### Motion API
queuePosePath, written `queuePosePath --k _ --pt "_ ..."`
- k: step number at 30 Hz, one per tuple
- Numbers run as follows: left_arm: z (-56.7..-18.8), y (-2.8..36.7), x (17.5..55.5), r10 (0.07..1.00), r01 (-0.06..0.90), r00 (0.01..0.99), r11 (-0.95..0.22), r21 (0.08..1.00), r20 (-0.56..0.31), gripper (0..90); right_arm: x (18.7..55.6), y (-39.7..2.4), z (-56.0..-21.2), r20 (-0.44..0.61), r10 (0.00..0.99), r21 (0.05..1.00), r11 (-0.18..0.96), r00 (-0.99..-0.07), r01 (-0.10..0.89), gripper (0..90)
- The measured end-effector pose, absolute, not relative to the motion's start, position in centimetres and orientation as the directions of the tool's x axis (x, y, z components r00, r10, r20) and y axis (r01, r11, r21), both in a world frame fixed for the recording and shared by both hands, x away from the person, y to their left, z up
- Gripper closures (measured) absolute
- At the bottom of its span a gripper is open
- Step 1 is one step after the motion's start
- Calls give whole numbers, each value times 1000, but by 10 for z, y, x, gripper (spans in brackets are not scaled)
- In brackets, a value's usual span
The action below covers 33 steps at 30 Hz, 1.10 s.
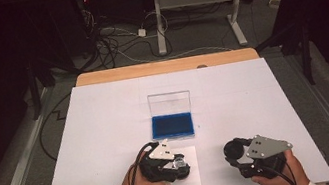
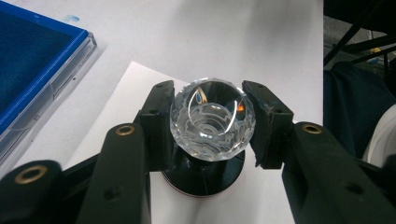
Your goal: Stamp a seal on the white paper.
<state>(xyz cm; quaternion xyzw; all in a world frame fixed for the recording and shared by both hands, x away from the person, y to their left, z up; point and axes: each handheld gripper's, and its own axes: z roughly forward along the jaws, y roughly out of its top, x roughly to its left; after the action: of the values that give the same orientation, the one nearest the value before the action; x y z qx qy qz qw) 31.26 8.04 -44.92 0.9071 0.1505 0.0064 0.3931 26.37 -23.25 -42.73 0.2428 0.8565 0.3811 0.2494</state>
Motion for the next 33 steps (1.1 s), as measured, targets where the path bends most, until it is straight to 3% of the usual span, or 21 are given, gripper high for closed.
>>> queuePosePath --k 20,33 --pt "-443 75 309 296 271 951 -660 701 -89 548 262 -235 -424 -256 606 777 593 -753 213 382" --pt "-412 91 308 315 255 946 -570 781 -78 548 261 -235 -423 -262 606 778 593 -751 207 382"
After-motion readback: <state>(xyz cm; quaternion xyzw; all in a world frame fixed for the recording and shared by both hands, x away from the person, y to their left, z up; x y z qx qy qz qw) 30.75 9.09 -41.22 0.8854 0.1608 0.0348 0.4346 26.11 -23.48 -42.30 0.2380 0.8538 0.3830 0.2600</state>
